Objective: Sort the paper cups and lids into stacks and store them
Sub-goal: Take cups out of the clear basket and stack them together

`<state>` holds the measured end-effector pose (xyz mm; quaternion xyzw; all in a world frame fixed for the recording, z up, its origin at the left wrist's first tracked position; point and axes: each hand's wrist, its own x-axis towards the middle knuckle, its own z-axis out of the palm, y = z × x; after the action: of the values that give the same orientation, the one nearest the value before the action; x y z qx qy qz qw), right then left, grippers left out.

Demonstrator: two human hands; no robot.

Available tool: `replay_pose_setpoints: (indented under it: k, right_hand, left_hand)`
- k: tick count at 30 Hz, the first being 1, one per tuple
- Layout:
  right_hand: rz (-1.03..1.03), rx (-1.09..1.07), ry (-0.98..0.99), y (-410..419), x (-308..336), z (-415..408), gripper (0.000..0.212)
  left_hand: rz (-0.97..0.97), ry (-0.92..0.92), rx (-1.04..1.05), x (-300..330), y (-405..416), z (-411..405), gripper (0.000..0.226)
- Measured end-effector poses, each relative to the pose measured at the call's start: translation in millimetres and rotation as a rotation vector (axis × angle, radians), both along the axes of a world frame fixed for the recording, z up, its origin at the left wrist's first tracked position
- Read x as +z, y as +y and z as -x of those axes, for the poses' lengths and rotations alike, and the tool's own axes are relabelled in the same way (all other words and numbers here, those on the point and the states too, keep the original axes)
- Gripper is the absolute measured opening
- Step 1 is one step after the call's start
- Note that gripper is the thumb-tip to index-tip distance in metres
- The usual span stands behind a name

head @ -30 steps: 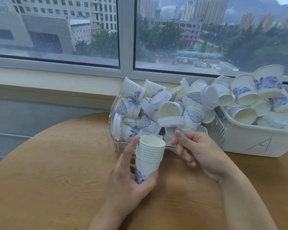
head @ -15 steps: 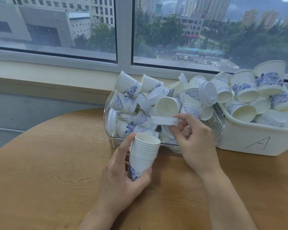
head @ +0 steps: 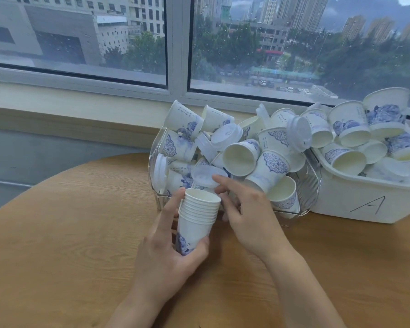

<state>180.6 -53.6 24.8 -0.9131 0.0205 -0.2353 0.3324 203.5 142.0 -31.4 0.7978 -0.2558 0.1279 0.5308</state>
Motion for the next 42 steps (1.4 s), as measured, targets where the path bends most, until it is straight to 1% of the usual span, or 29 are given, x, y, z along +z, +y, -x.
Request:
replay_pose_setpoints:
  k: [3, 5, 8, 11, 14, 17, 22, 26, 30, 33, 39, 42]
  right_hand:
    - [-0.020, -0.009, -0.002, 0, 1, 1, 0.034]
    - [-0.032, -0.038, -0.035, -1, 5, 2, 0.026]
    - [-0.034, -0.114, -0.166, -3, 14, 8, 0.014]
    - [0.068, -0.235, -0.331, -6, 22, 14, 0.008]
    - [0.217, -0.362, -0.395, -11, 22, 15, 0.018]
    - [0.325, -0.357, -0.356, -17, 18, 12, 0.027]
    - [0.338, -0.381, -0.243, -21, 14, 9, 0.039]
    - [0.246, -0.390, -0.244, -23, 16, 9, 0.049]
    - [0.035, -0.343, -0.254, -24, 18, 11, 0.057]
    - [-0.080, -0.314, -0.276, -25, 22, 14, 0.064]
    - [-0.353, -0.248, -0.367, -24, 30, 18, 0.055]
    - [-0.487, -0.164, -0.370, -25, 32, 21, 0.049]
  left_hand:
    - [-0.015, 0.007, -0.030, -1, -1, 0, 0.096]
    - [-0.038, 0.005, -0.037, -1, -1, 0, 0.098]
    - [-0.053, 0.002, -0.036, -2, -1, 0, 0.102]
    - [-0.046, 0.012, -0.054, -1, -2, 1, 0.102]
    - [-0.045, 0.024, -0.072, 0, -3, 2, 0.102]
    - [-0.047, 0.023, -0.075, -1, -3, 3, 0.100]
    - [-0.039, 0.030, -0.088, -1, -3, 3, 0.099]
    - [-0.033, 0.006, -0.087, 0, -4, 2, 0.096]
    - [-0.037, -0.004, -0.083, 0, -4, 2, 0.097]
    - [-0.041, 0.004, -0.095, -1, -4, 3, 0.097]
    - [-0.042, 0.017, -0.104, -3, -3, 2, 0.099]
    - [-0.045, 0.029, -0.111, -3, -2, 1, 0.099]
